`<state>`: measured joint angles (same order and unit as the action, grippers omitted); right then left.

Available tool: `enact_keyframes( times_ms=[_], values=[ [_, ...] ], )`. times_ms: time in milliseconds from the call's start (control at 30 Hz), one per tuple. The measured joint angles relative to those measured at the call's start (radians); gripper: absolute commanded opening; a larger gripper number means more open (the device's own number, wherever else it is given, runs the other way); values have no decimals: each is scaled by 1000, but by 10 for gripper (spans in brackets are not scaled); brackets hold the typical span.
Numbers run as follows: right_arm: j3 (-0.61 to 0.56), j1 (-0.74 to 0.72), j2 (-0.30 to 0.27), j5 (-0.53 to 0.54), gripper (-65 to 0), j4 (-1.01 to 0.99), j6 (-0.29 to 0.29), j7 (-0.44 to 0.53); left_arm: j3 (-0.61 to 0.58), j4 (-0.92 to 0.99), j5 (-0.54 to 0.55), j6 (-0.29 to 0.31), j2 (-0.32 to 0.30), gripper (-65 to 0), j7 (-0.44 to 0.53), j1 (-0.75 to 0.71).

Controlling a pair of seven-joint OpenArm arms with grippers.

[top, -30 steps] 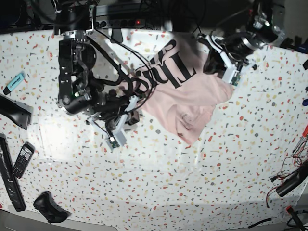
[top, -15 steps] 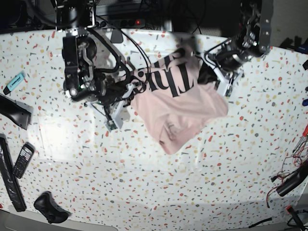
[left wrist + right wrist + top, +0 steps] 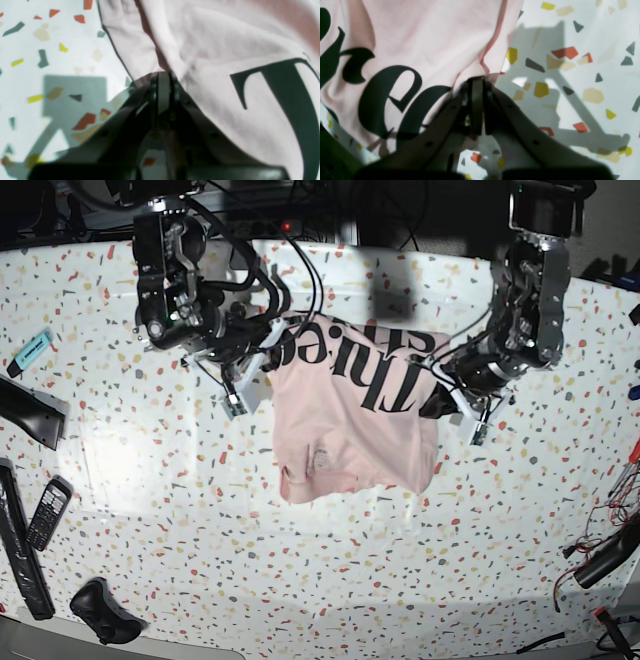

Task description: Fold the T-shirt properly

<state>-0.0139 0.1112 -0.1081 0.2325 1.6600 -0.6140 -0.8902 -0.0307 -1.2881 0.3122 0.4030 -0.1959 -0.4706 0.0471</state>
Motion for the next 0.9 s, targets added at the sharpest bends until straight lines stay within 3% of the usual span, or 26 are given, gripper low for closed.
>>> enact_keyframes(
  times_ms=[167, 267, 400, 667, 900],
  values=[
    [7, -4, 0, -3, -650, 80, -1, -8, -1, -121, 58, -23, -89, -650, -110, -29],
    [29, -41, 1, 1, -650, 117, 0, -9, 1, -225, 125, -23, -140, -650, -106, -51],
    [61, -113, 0, 0, -650, 125, 0, -12, 1, -360, 129, -22, -169, -650, -121, -109],
    [58, -151, 5, 162, -650, 125, 0, -99, -2, -529, 129, -15, -126, -650, -129, -237],
    [58, -108, 40, 110, -650, 26, -2, -57, -2, -411, 125, -17, -45, -650, -75, -270]
  ],
)
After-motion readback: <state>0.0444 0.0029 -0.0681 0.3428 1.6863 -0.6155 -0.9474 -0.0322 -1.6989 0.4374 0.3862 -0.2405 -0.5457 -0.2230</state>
